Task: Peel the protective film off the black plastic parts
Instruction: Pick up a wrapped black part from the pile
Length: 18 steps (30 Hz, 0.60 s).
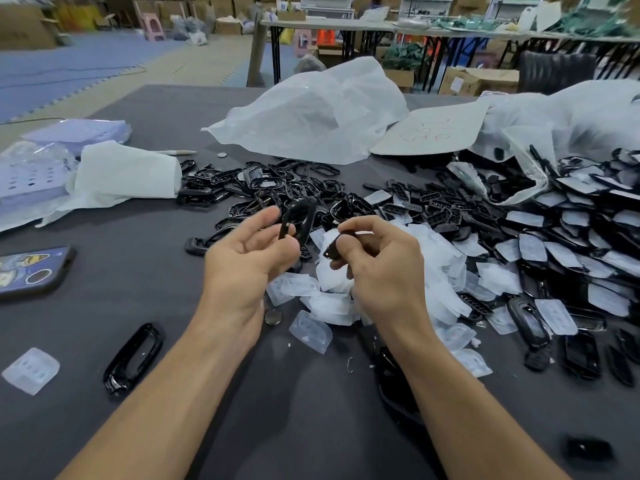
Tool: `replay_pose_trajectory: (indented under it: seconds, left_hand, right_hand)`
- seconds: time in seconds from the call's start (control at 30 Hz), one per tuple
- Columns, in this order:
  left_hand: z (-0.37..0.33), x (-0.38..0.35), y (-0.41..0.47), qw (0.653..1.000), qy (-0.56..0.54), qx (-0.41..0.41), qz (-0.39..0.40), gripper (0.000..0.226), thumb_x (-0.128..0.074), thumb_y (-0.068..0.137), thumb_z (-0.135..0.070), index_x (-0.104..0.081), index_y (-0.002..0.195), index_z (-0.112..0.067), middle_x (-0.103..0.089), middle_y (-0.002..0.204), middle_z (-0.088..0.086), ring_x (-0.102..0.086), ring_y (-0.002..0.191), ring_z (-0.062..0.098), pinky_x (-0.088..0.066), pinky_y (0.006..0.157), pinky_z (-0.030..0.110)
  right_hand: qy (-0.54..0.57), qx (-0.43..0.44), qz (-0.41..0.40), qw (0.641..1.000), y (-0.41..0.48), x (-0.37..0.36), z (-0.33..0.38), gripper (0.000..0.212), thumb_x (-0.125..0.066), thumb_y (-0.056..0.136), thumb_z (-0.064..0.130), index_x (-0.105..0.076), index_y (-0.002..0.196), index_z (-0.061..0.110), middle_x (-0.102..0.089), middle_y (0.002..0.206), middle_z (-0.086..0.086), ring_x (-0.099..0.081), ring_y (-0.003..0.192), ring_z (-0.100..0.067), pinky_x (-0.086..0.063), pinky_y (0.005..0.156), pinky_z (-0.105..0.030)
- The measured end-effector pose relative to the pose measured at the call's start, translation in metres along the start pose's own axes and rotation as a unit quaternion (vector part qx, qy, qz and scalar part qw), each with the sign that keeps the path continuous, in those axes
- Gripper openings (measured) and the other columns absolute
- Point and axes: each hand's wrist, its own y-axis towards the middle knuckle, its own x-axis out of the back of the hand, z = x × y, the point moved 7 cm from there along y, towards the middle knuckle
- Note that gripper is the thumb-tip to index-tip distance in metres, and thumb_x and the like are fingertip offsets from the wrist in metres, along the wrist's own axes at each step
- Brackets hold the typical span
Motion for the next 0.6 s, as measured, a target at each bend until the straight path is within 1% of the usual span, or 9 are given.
replay_pose_trajectory:
  seconds: [0.07, 0.1, 0.17, 0.23, 0.33, 0.37, 0.43, 0.5, 0.6]
  left_hand:
    - [0.012, -0.011, -0.002, 0.992, -0.088, 0.083, 0.047, 0.058, -0.076, 0.064, 0.0, -0.069, 0.12, -0.01, -0.079, 0.085, -0.003, -0.076, 0.077, 0.007, -0.059, 0.068, 0.018]
    - [0.015, -0.016, -0.004, 0.988, -0.098, 0.101, 0.067, 0.056, -0.074, 0.064, -0.002, -0.069, 0.119, -0.011, -0.079, 0.084, -0.004, -0.076, 0.077, 0.007, -0.059, 0.067, 0.017]
    - [0.017, -0.022, -0.007, 0.987, -0.085, 0.103, 0.093, 0.053, -0.074, 0.065, -0.003, -0.069, 0.116, -0.016, -0.079, 0.084, -0.005, -0.076, 0.078, 0.007, -0.059, 0.068, 0.017]
    - [0.019, -0.023, -0.009, 0.991, -0.043, 0.089, 0.089, 0.049, -0.077, 0.072, 0.001, -0.07, 0.115, -0.022, -0.078, 0.084, -0.005, -0.076, 0.08, 0.008, -0.058, 0.068, 0.017]
    - [0.017, -0.022, -0.012, 0.995, 0.057, 0.048, 0.061, 0.036, -0.079, 0.084, 0.002, -0.075, 0.111, -0.021, -0.079, 0.082, -0.001, -0.074, 0.074, 0.011, -0.058, 0.066, 0.02]
    - [0.015, -0.021, -0.012, 0.994, 0.091, 0.029, 0.058, 0.031, -0.079, 0.084, 0.001, -0.078, 0.107, -0.02, -0.08, 0.083, 0.001, -0.074, 0.073, 0.012, -0.058, 0.065, 0.021]
    - [0.013, -0.022, -0.014, 0.989, 0.134, 0.005, 0.061, 0.024, -0.08, 0.085, -0.002, -0.08, 0.098, -0.021, -0.081, 0.085, 0.002, -0.076, 0.077, 0.015, -0.06, 0.065, 0.024]
    - [0.014, -0.023, -0.014, 0.99, 0.123, 0.018, 0.069, 0.022, -0.078, 0.087, -0.001, -0.079, 0.097, -0.021, -0.081, 0.086, 0.004, -0.077, 0.078, 0.014, -0.059, 0.061, 0.022]
    - [0.018, -0.028, -0.013, 0.99, 0.052, 0.074, 0.106, 0.029, -0.078, 0.086, -0.004, -0.076, 0.113, -0.012, -0.081, 0.091, 0.012, -0.077, 0.075, 0.015, -0.056, 0.055, 0.02]
  right_hand:
    - [0.061, -0.031, 0.009, 0.998, -0.001, -0.002, -0.002, 0.013, -0.07, 0.092, 0.005, -0.069, 0.089, 0.017, -0.076, 0.072, -0.005, -0.076, 0.065, -0.02, -0.06, 0.06, -0.034]
    - [0.09, -0.044, 0.013, 0.995, -0.002, -0.004, -0.003, 0.012, -0.07, 0.093, 0.004, -0.067, 0.09, 0.015, -0.076, 0.073, -0.008, -0.077, 0.066, -0.024, -0.062, 0.062, -0.037]
    - [0.132, -0.064, 0.016, 0.989, -0.003, -0.006, -0.004, 0.011, -0.069, 0.093, 0.002, -0.065, 0.091, 0.011, -0.077, 0.075, -0.01, -0.077, 0.068, -0.027, -0.064, 0.066, -0.039]
    - [0.127, -0.068, 0.008, 0.99, -0.003, -0.005, -0.004, 0.01, -0.071, 0.093, 0.004, -0.065, 0.091, 0.012, -0.077, 0.075, -0.009, -0.076, 0.066, -0.023, -0.063, 0.065, -0.035]
    - [0.045, -0.043, -0.022, 0.998, -0.003, 0.0, -0.002, 0.013, -0.078, 0.087, 0.012, -0.071, 0.084, 0.022, -0.074, 0.067, 0.0, -0.066, 0.057, -0.01, -0.05, 0.056, -0.022]
    - [0.041, -0.038, -0.028, 0.998, -0.003, 0.002, -0.002, 0.014, -0.08, 0.084, 0.011, -0.073, 0.081, 0.022, -0.074, 0.067, 0.001, -0.065, 0.058, -0.009, -0.05, 0.057, -0.02]
    - [0.063, -0.042, -0.031, 0.997, -0.003, 0.002, -0.001, 0.017, -0.08, 0.081, 0.006, -0.075, 0.076, 0.021, -0.074, 0.069, 0.002, -0.066, 0.061, -0.009, -0.053, 0.063, -0.021]
    - [0.112, -0.07, -0.027, 0.991, -0.003, 0.0, -0.002, 0.021, -0.077, 0.083, 0.0, -0.075, 0.075, 0.019, -0.074, 0.069, 0.001, -0.066, 0.062, -0.01, -0.053, 0.063, -0.02]
    - [0.176, -0.125, 0.005, 0.976, -0.005, -0.006, -0.005, 0.023, -0.071, 0.089, -0.002, -0.076, 0.078, 0.017, -0.072, 0.072, 0.001, -0.062, 0.065, -0.009, -0.049, 0.064, -0.021]
